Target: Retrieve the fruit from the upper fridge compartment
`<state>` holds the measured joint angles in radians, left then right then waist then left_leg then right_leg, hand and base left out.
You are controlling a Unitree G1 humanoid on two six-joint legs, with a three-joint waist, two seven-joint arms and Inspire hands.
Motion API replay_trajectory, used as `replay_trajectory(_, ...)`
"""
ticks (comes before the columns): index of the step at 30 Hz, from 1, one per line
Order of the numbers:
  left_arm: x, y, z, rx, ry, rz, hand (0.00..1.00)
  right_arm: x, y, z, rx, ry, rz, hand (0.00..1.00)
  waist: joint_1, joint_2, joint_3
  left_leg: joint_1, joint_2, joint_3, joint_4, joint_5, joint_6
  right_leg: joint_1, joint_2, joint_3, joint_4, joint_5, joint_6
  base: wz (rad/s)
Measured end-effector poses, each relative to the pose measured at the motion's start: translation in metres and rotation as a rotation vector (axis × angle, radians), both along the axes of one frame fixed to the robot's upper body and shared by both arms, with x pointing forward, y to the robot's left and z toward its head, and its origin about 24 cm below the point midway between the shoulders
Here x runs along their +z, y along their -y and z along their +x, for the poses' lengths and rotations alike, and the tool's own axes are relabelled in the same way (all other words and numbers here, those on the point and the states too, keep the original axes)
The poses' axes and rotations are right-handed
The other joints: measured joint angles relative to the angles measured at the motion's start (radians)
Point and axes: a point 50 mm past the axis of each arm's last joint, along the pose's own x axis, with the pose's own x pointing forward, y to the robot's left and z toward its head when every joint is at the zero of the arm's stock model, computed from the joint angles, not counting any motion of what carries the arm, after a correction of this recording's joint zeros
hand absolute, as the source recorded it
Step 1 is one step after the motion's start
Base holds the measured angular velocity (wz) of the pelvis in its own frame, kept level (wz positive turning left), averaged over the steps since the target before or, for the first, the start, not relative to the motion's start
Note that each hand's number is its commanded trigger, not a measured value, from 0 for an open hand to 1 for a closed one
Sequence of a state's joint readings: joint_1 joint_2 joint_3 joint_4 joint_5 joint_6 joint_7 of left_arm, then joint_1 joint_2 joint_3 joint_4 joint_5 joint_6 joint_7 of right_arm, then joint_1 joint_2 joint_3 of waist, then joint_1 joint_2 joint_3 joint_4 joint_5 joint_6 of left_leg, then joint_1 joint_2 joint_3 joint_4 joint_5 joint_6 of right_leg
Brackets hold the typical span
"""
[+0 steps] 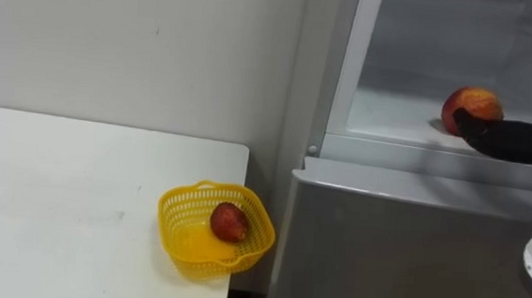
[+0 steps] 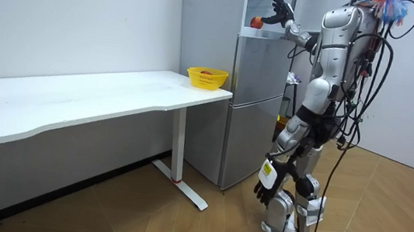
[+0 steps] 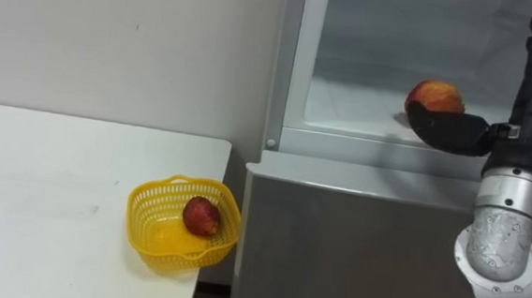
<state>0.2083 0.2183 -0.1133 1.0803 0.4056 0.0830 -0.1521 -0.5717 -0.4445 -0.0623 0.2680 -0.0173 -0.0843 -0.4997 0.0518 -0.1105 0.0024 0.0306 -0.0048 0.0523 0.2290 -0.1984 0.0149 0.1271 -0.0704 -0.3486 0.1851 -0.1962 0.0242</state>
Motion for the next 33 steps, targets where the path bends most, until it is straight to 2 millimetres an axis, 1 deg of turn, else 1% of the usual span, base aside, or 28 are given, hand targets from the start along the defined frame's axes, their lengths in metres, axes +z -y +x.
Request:
replay_trajectory(3, 0.001, -0.004, 0.0, 0.012, -0.003, -0.002, 0.0, 0.0, 0.003, 0.003, -0.007, -0.021, 0.003, 0.0, 0.006, -0.008, 0.0044, -0.005, 0.0, -0.004, 0.005, 0.0, 0.0, 0.005, 0.001, -0.001, 0.0, 0.0, 0.0, 0.03)
replay_trajectory(5, 0.003, -0.008, 0.001, 0.009, -0.001, 0.008, 0.0, 0.003, 0.008, 0.005, -0.014, -0.038, -0.009, 0.0, 0.007, -0.018, 0.0077, -0.014, -0.001, -0.01, 0.009, 0.0, 0.0, 0.002, 0.001, -0.002, 0.001, 0.0, 0.0, 0.08)
replay_trajectory(6, 0.003, -0.01, 0.001, 0.008, 0.002, 0.011, 0.0, 0.004, 0.008, 0.005, -0.014, -0.04, -0.012, 0.0, 0.008, -0.02, 0.0073, -0.015, -0.001, -0.01, 0.009, 0.0, 0.0, 0.001, 0.001, -0.001, 0.001, 0.0, 0.0, 0.05)
replay_trajectory(8, 0.005, -0.014, 0.0, 0.005, 0.0, 0.022, 0.0, 0.004, 0.01, 0.009, -0.024, -0.055, -0.005, 0.0, 0.009, -0.028, 0.004, -0.017, -0.001, -0.013, 0.011, 0.0, 0.0, 0.001, 0.001, -0.002, 0.001, 0.0, 0.0, 0.0)
replay_trajectory(11, 0.005, -0.017, 0.0, 0.005, 0.001, 0.028, 0.0, 0.005, 0.009, 0.013, -0.028, -0.07, -0.005, 0.0, 0.01, -0.033, 0.0006, -0.018, -0.003, -0.016, 0.011, 0.0, 0.0, 0.002, 0.0, -0.005, 0.001, 0.0, 0.0, 0.03)
replay_trajectory(16, 0.006, -0.018, 0.004, 0.006, 0.013, 0.033, 0.0, 0.013, 0.006, 0.02, -0.011, -0.088, -0.071, 0.0, 0.012, -0.033, 0.001, -0.02, -0.004, -0.025, 0.011, 0.0, 0.0, 0.003, 0.0, -0.011, 0.0, 0.0, 0.0, 0.06)
replay_trajectory(20, 0.006, -0.018, 0.006, 0.005, 0.021, 0.035, 0.0, 0.015, 0.009, 0.021, 0.004, -0.105, -0.086, 0.0, 0.027, -0.032, 0.0015, -0.02, -0.006, -0.029, 0.012, 0.0, 0.0, 0.006, -0.001, -0.012, 0.0, 0.0, 0.0, 0.01)
replay_trajectory(26, 0.008, -0.02, 0.009, 0.016, 0.044, 0.046, 0.0, 0.008, 0.011, 0.024, 0.041, -0.17, -0.081, 0.0, 0.033, -0.03, 0.0026, -0.021, -0.007, -0.036, 0.012, 0.0, 0.0, 0.008, -0.001, -0.015, -0.001, 0.0, 0.0, 0.03)
replay_trajectory(30, 0.008, -0.02, 0.004, 0.019, 0.045, 0.056, 0.0, 0.005, 0.012, 0.026, 0.062, -0.198, -0.076, 0.0, 0.033, -0.023, 0.0034, -0.02, -0.008, -0.036, 0.012, 0.0, 0.0, 0.009, -0.001, -0.014, -0.001, 0.0, 0.0, 0.01)
replay_trajectory(33, 0.008, -0.021, -0.001, 0.024, 0.038, 0.063, 0.0, 0.003, 0.014, 0.026, 0.066, -0.214, -0.074, 0.0, 0.035, -0.018, 0.0023, -0.02, -0.008, -0.036, 0.012, 0.0, 0.0, 0.009, 0.0, -0.013, -0.001, 0.0, 0.0, 0.0)
